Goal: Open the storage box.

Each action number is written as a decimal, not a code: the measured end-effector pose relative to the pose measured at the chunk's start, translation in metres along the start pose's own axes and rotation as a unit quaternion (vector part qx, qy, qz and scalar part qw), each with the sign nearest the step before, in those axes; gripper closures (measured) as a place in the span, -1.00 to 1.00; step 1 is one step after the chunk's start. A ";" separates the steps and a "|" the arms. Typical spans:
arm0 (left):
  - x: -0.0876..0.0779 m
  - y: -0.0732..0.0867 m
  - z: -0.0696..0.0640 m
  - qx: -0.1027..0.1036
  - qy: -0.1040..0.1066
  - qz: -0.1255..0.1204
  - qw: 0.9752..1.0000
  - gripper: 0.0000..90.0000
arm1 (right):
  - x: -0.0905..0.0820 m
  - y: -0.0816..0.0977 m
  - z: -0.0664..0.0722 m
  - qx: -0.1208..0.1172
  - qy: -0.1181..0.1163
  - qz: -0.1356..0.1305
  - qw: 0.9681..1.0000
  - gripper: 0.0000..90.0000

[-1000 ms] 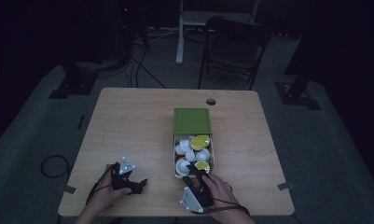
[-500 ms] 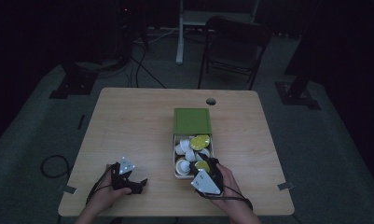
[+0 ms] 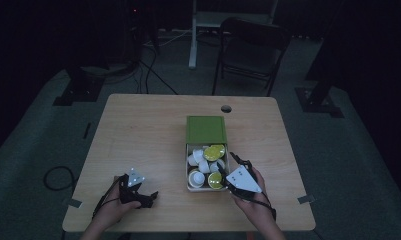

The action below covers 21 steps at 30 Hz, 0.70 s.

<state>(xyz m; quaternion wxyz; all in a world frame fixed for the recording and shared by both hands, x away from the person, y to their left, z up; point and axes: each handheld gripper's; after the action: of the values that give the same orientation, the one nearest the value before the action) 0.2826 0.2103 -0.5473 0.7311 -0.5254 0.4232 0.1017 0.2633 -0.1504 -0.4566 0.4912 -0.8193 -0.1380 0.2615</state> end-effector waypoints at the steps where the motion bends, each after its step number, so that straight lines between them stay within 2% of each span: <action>1: 0.000 0.000 0.000 0.000 0.000 0.000 1.000 -1.00 | -0.001 0.001 -0.003 0.007 0.004 -0.001 1.000 0.00; 5: 0.000 0.000 0.000 0.000 0.000 0.000 1.000 -1.00 | -0.004 0.005 -0.012 0.036 0.015 -0.005 0.999 -0.05; 11: 0.000 0.000 0.000 0.001 0.000 0.000 1.000 -1.00 | -0.010 0.012 -0.024 0.054 0.034 -0.005 0.998 -0.07; 15: 0.000 0.000 0.000 -0.001 0.000 -0.001 1.000 -1.00 | -0.012 0.023 -0.031 0.086 0.046 0.000 0.995 -0.10; 21: 0.000 0.000 0.000 0.000 0.000 0.000 1.000 -1.00 | -0.014 0.042 -0.042 0.114 0.060 0.016 0.991 -0.13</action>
<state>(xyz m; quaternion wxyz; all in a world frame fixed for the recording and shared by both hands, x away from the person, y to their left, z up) 0.2826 0.2103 -0.5473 0.7311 -0.5255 0.4230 0.1020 0.2744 -0.2080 -0.4735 0.5847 -0.7743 -0.0642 0.2333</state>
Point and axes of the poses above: each handheld gripper's, and its own axes: x roughly forward along the jaws, y roughly out of its underside, z roughly to its left, and after that the axes turned 6 degrees about -y, right-handed
